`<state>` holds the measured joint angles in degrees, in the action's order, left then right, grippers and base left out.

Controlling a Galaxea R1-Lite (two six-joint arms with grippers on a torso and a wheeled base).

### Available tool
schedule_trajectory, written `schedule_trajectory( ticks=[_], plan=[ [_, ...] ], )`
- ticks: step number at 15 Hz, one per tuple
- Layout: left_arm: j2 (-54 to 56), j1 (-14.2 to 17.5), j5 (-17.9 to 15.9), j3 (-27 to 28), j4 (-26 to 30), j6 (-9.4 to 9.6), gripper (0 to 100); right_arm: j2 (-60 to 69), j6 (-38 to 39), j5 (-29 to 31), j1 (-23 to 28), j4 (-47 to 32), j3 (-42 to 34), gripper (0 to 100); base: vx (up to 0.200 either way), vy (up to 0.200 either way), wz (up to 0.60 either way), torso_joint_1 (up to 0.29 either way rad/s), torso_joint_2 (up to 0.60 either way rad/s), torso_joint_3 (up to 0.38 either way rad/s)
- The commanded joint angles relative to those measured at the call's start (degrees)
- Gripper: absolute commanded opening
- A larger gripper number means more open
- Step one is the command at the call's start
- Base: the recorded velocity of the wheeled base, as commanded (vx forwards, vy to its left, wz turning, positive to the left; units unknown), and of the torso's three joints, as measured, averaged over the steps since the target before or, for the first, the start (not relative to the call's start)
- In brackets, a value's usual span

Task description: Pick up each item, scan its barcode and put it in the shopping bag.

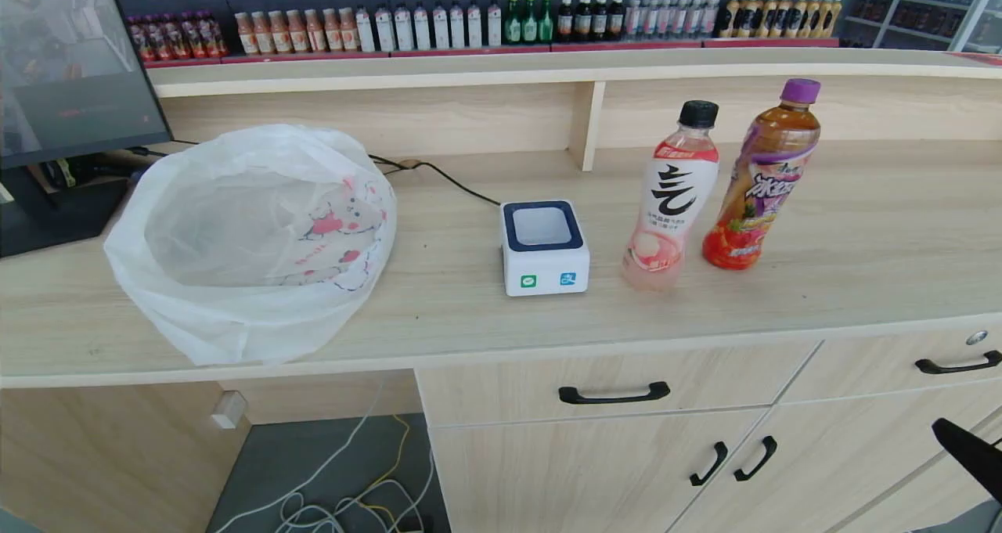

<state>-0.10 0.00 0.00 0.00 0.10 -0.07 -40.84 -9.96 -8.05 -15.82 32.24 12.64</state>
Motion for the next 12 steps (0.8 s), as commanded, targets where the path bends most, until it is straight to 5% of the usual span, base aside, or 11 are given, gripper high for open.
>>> schedule_trajectory(
  ticks=[1,2,12],
  plan=[
    [0.01,0.00,0.00,0.00,-0.01,-0.01,100,-15.76,-1.11,0.05,-9.05,11.96,1.33,100,0.000,0.000,0.00,0.000,0.00,0.000],
    [0.01,0.00,0.00,0.00,-0.01,-0.01,100,-20.60,-1.29,0.14,-10.28,18.64,1.33,100,0.000,0.000,0.00,0.000,0.00,0.000],
    [0.01,0.00,0.00,0.00,-0.01,-0.01,100,-29.30,1.35,0.14,-12.74,25.15,6.96,100,0.000,0.000,0.00,0.000,0.00,0.000]
  ],
)
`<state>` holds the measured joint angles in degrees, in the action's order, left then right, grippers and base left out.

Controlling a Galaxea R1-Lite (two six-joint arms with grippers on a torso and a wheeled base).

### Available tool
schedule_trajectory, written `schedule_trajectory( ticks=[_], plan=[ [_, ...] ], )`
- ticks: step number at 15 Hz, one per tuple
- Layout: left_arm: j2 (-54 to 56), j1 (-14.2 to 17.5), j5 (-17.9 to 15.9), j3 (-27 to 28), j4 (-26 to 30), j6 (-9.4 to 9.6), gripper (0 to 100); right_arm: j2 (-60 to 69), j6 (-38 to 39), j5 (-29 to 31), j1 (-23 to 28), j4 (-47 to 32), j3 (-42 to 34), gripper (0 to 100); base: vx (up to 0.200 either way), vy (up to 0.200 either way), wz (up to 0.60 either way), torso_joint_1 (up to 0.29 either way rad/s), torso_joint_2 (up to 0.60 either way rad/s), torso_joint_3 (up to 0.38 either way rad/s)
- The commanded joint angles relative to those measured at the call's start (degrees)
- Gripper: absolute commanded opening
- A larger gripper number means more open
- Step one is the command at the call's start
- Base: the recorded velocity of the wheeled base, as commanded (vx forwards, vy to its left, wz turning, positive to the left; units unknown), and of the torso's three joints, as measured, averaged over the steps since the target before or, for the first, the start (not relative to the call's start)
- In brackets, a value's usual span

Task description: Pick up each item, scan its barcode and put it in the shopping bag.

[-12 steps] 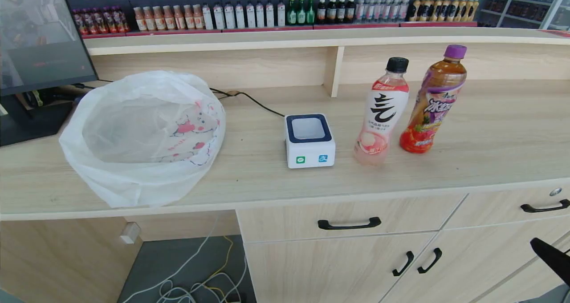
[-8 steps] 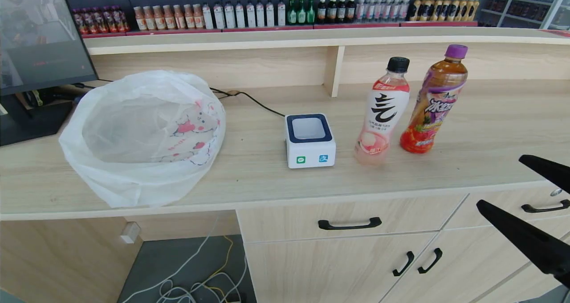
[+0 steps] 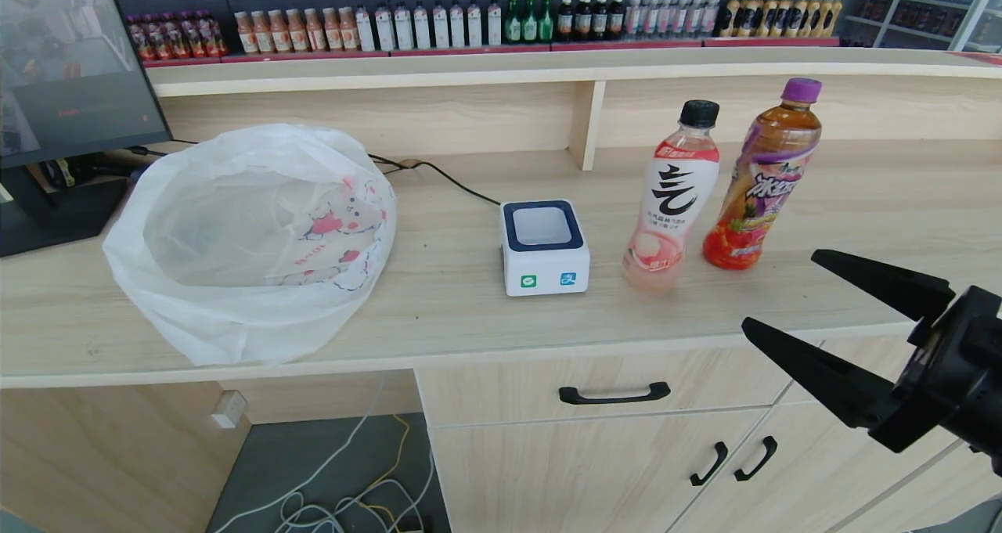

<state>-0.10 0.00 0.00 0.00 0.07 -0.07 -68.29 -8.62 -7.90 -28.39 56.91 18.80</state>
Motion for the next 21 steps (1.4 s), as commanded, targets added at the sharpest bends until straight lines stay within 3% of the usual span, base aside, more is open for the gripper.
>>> schedule_trajectory(
  ticks=[1,4,9,10,14,17,21],
  plan=[
    [0.01,0.00,0.00,0.00,0.01,-0.01,100,-3.87,0.36,-0.01,-0.17,3.30,1.24,100,0.000,0.000,0.00,0.000,0.00,0.000],
    [0.01,0.00,0.00,0.00,0.01,-0.01,100,-8.26,1.68,0.17,-0.17,10.59,2.12,100,0.000,0.000,0.00,0.000,0.00,0.000],
    [0.01,0.00,0.00,0.00,0.01,-0.01,100,-10.81,2.29,9.13,-1.49,12.26,2.21,100,0.000,0.000,0.00,0.000,0.00,0.000],
    [0.01,0.00,0.00,0.00,0.01,-0.01,100,-13.27,2.82,13.61,-1.49,14.11,4.49,100,0.000,0.000,0.00,0.000,0.00,0.000],
    [0.01,0.00,0.00,0.00,0.01,-0.01,100,-17.84,1.32,13.96,-1.49,18.42,6.69,100,0.000,0.000,0.00,0.000,0.00,0.000],
    [0.01,0.00,0.00,0.00,0.01,-0.01,100,-27.25,1.85,14.14,-1.67,33.09,6.43,100,0.000,0.000,0.00,0.000,0.00,0.000],
    [0.01,0.00,0.00,0.00,0.01,-0.01,100,-28.12,1.68,14.14,-1.58,33.09,6.43,100,0.000,0.000,0.00,0.000,0.00,0.000]
  ],
)
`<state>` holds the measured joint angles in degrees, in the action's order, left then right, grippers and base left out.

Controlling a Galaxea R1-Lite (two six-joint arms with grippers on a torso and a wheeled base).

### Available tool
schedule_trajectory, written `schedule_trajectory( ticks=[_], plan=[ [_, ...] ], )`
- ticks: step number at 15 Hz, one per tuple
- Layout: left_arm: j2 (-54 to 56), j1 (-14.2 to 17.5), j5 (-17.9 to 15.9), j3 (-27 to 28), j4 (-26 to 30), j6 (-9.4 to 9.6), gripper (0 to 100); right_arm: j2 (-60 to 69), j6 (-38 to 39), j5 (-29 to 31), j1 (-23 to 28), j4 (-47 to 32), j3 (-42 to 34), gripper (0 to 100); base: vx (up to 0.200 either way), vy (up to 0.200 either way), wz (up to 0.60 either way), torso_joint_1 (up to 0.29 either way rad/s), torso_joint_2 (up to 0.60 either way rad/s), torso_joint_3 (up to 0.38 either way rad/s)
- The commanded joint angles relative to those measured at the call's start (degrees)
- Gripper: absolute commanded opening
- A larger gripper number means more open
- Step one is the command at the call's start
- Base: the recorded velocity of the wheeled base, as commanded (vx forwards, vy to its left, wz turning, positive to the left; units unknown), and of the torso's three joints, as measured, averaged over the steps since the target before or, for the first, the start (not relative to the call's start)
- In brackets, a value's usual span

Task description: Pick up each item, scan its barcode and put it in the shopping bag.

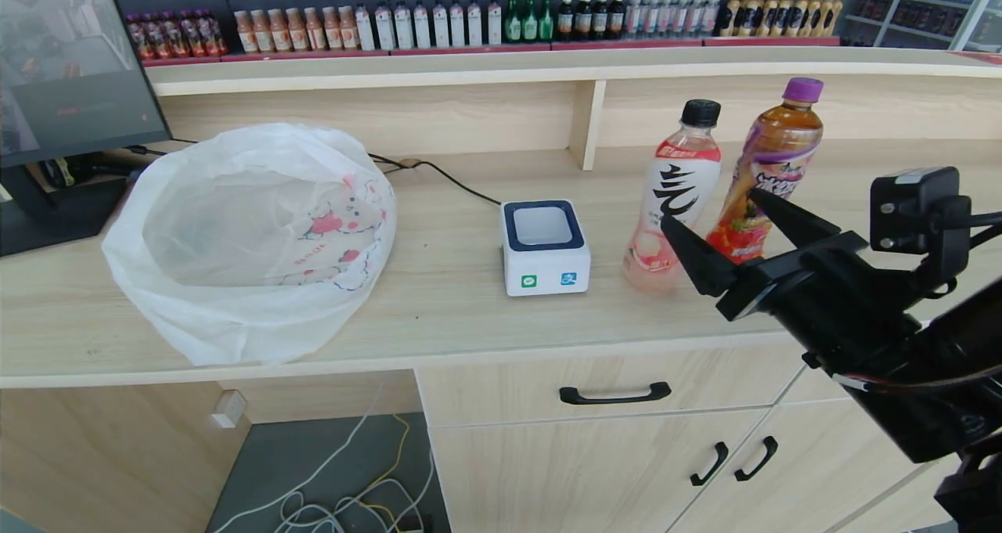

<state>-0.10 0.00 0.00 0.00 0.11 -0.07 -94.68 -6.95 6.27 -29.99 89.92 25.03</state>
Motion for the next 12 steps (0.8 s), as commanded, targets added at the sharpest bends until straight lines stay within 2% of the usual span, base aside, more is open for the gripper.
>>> schedule_trajectory(
  ticks=[1,5,12],
  plan=[
    [0.01,0.00,0.00,0.00,-0.02,-0.01,100,-2.52,-0.08,-0.03,-0.07,0.08,0.64,100,0.000,0.000,0.00,0.000,0.00,0.000],
    [0.01,0.00,0.00,0.00,-0.02,-0.01,100,-4.46,0.88,-0.11,2.39,0.08,1.52,100,0.000,0.000,0.00,0.000,0.00,0.000],
    [0.01,0.00,0.00,0.00,-0.02,-0.01,100,-7.18,1.32,-0.11,3.18,0.08,3.80,100,0.000,0.000,0.00,0.000,0.00,0.000]
  ],
)
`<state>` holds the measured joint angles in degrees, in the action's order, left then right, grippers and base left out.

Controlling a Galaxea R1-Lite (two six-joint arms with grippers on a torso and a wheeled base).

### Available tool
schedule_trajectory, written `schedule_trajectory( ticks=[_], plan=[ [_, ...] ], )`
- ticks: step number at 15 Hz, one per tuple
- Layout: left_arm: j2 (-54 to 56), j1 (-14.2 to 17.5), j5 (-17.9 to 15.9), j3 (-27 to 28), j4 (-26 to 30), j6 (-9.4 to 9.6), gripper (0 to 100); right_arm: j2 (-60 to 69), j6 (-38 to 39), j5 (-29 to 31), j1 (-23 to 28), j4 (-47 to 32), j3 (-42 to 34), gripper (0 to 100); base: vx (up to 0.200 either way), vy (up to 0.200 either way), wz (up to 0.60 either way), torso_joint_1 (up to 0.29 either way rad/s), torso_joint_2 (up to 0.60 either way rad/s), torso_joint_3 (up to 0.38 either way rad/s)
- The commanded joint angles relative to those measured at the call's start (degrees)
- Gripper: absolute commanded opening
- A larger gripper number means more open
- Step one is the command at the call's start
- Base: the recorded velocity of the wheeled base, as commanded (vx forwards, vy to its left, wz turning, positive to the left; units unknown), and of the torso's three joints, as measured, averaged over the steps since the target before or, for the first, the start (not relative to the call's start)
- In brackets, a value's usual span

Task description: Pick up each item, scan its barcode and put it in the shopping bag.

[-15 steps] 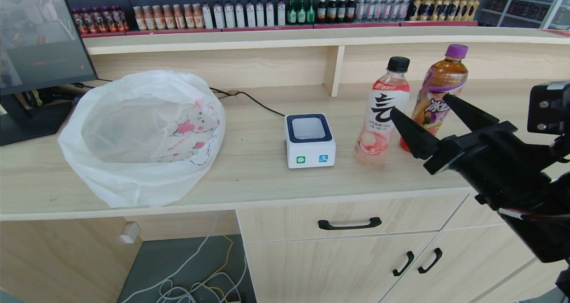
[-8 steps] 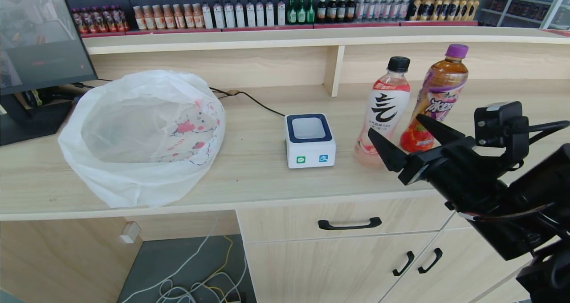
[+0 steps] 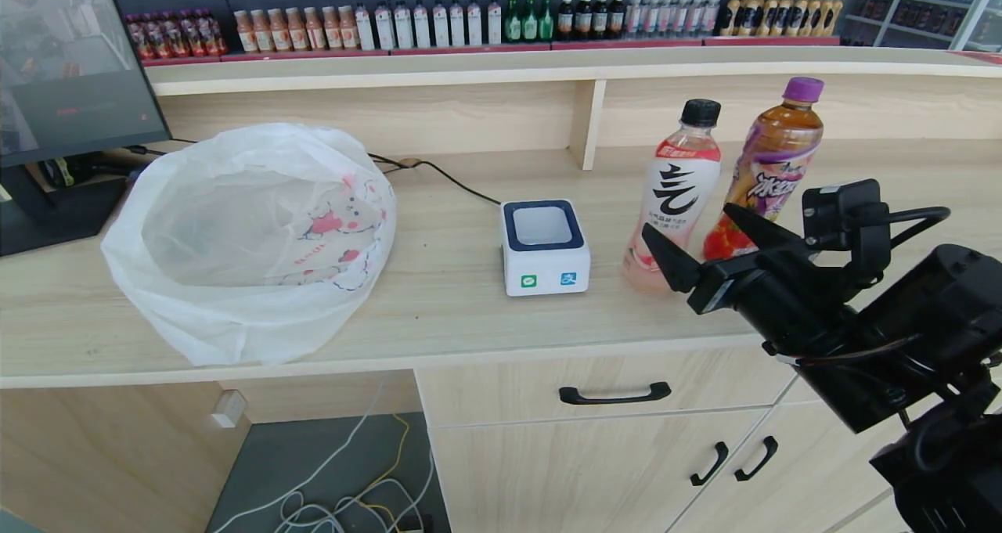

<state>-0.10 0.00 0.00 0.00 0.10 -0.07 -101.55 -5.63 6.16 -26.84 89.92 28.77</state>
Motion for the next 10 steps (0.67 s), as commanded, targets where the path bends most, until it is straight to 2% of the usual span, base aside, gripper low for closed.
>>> schedule_trajectory(
  ticks=[1,10],
  plan=[
    [0.01,0.00,0.00,0.00,-0.01,-0.01,100,-0.41,0.09,0.00,0.21,0.08,0.41,100,0.000,0.000,0.00,0.000,0.00,0.000],
    [0.01,0.00,0.00,0.00,-0.01,-0.01,100,-4.36,0.80,0.00,1.71,0.08,4.54,100,0.000,0.000,0.00,0.000,0.00,0.000]
  ],
)
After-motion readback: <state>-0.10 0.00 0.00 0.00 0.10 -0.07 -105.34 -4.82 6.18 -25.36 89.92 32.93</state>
